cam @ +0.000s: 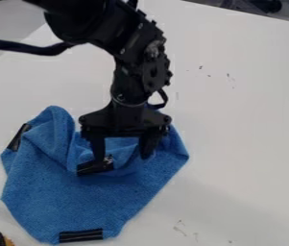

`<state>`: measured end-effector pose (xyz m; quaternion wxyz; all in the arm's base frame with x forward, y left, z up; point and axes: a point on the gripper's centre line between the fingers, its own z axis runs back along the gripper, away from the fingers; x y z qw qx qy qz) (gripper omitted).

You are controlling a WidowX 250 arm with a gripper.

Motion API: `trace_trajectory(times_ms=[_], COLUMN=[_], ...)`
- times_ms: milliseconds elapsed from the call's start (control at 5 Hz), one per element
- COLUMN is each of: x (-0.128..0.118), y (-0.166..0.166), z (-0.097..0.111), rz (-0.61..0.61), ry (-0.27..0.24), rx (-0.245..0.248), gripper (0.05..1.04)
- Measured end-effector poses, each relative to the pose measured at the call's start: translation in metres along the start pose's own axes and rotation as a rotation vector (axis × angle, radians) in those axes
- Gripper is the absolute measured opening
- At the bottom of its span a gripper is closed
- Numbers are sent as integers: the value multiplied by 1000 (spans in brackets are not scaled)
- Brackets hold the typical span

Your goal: Fold the cloth from the top to bottom

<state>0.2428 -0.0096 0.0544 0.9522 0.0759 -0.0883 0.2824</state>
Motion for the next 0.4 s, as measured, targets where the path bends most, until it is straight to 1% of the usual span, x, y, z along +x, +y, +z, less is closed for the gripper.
trace_trajectory(times_ms=[200,400], x=[5,5], y=[-5,-11], z=[9,11], rz=[-19,-38], ry=[-7,-2], rx=[-8,-38], gripper=[1000,1000])
